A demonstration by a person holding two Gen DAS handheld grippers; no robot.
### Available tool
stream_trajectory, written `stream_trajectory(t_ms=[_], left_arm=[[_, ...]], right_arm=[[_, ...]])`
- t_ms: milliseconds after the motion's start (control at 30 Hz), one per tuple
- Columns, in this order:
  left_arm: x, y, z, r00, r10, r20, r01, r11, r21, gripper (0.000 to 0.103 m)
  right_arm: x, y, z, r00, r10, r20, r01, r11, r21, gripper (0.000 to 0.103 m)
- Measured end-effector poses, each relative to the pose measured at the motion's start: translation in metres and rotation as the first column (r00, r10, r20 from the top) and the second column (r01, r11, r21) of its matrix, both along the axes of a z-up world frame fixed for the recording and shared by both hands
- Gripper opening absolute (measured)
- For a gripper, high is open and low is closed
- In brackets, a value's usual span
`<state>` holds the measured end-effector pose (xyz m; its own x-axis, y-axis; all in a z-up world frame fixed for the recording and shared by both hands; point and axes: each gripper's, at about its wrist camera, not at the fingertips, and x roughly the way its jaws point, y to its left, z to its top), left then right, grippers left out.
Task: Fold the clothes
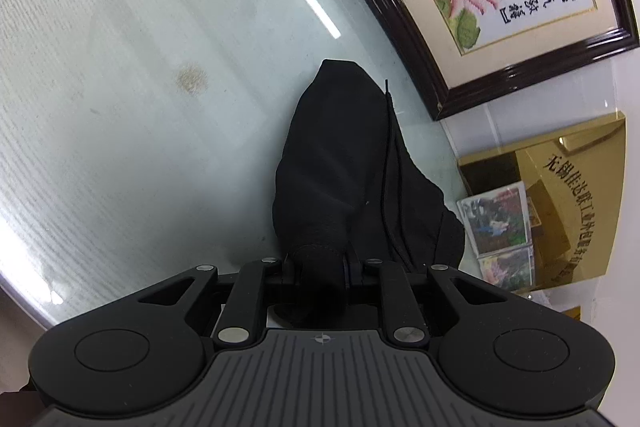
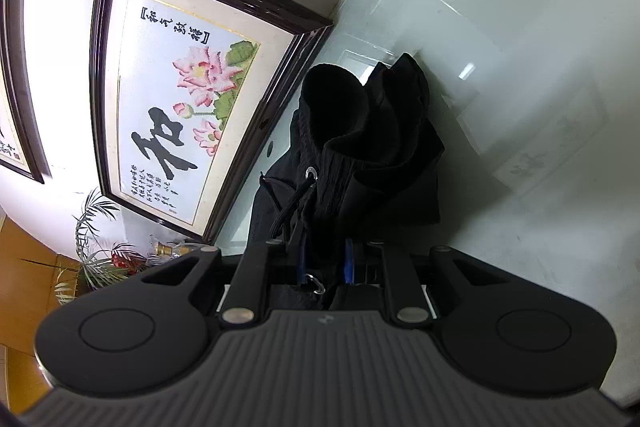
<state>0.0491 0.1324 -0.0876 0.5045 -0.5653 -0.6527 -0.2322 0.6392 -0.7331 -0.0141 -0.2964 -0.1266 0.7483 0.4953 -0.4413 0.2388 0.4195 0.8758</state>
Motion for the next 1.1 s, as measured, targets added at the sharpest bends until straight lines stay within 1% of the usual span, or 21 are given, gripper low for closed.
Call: stream_trajectory(t_ms=[133, 300, 500, 667, 933, 1100], left_arm=[[-0.01, -0.002, -0.009, 1.0, -0.006, -0.014, 0.006, 1.0, -0.007, 0.017], [-0.027, -0.01, -0.011, 1.0, 0.009, -0.007, -0.009, 1.0, 0.012, 0.018], [-0.049, -0.029, -0.014, 0.998, 0.064, -0.002, -0.064, 0.998, 0.025, 0.018], [-0.069, -0.059, -0.016, 0.995, 0.097, -0.002, -0.097, 0.994, 0.04, 0.018], [-0.093, -0.12, -0.02, 0.994, 0.11, 0.012, -0.11, 0.993, 0.044, 0.018], [-0.106, -0.141, -0.026, 0.991, 0.132, 0.009, -0.133, 0.991, 0.031, 0.018]], right_arm=[[-0.012, -0.001, -0.002, 1.0, -0.003, -0.007, 0.002, 1.0, -0.019, 0.018], [-0.017, -0.009, -0.002, 1.0, 0.023, -0.011, -0.023, 0.999, -0.033, 0.018], [-0.012, -0.028, -0.002, 0.996, 0.083, -0.015, -0.083, 0.996, -0.035, 0.018], [-0.007, -0.058, 0.0, 0.991, 0.133, -0.017, -0.134, 0.989, -0.055, 0.018], [0.005, -0.117, 0.0, 0.981, 0.192, -0.03, -0.194, 0.978, -0.079, 0.018], [0.006, -0.141, -0.002, 0.977, 0.213, -0.032, -0.215, 0.972, -0.091, 0.018]])
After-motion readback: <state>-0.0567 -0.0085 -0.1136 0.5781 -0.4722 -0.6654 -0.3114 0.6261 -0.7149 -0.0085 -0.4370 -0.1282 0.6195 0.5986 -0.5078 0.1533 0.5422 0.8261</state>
